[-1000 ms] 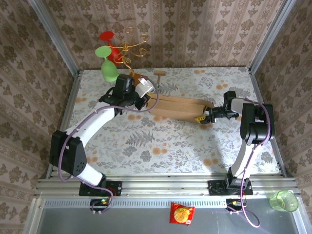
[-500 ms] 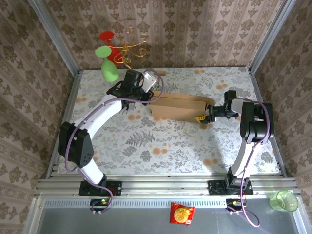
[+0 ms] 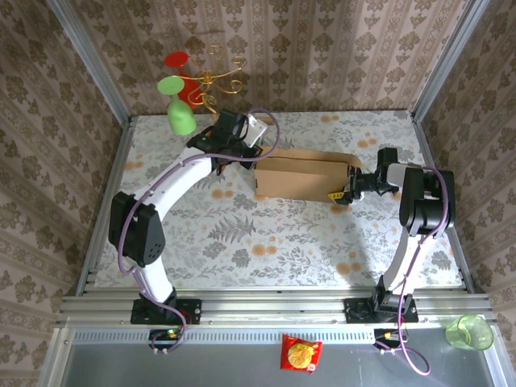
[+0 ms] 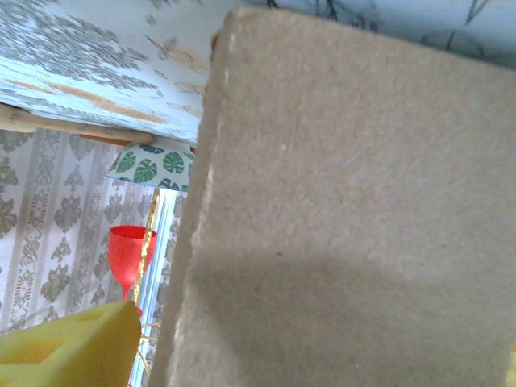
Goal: Fold the paper box
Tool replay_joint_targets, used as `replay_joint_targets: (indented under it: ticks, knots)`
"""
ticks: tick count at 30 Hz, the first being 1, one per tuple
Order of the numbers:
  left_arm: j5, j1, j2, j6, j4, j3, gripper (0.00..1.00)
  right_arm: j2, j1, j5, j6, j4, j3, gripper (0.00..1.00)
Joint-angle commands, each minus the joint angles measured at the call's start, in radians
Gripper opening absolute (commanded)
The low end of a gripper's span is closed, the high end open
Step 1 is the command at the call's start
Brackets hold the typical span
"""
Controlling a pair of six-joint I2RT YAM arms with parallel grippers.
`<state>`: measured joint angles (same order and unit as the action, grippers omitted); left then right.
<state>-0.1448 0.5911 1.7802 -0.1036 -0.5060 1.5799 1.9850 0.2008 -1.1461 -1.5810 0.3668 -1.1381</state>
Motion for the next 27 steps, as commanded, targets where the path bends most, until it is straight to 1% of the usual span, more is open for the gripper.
replay_joint_targets:
  ticks: [1, 6, 15, 17, 20, 23, 26, 27]
  knots:
    - [0.027, 0.025, 0.050, 0.017, -0.145, 0.008, 0.00, -0.037, 0.022, 0.065, 0.032, 0.080, -0.026, 0.82]
    - [0.041, 0.033, 0.061, 0.013, -0.151, 0.022, 0.00, -0.081, 0.051, 0.118, 0.142, 0.223, -0.071, 0.83]
    - [0.058, 0.042, 0.079, 0.015, -0.160, 0.037, 0.00, -0.142, 0.106, 0.163, 0.229, 0.307, -0.082, 0.84]
    - [0.061, 0.042, 0.077, 0.018, -0.154, 0.028, 0.00, -0.158, 0.128, 0.186, 0.278, 0.361, -0.100, 0.84]
    - [0.063, 0.042, 0.077, 0.019, -0.150, 0.026, 0.00, -0.197, 0.175, 0.269, 0.384, 0.480, -0.149, 0.84]
    - [0.063, 0.042, 0.076, 0.018, -0.150, 0.027, 0.00, -0.269, 0.217, 0.393, 0.462, 0.555, -0.204, 0.83]
    - [0.062, 0.041, 0.079, 0.016, -0.153, 0.031, 0.00, -0.334, 0.225, 0.532, 0.560, 0.582, -0.276, 0.80]
    - [0.062, 0.042, 0.081, 0.015, -0.155, 0.032, 0.00, -0.356, 0.217, 0.597, 0.616, 0.589, -0.309, 0.77]
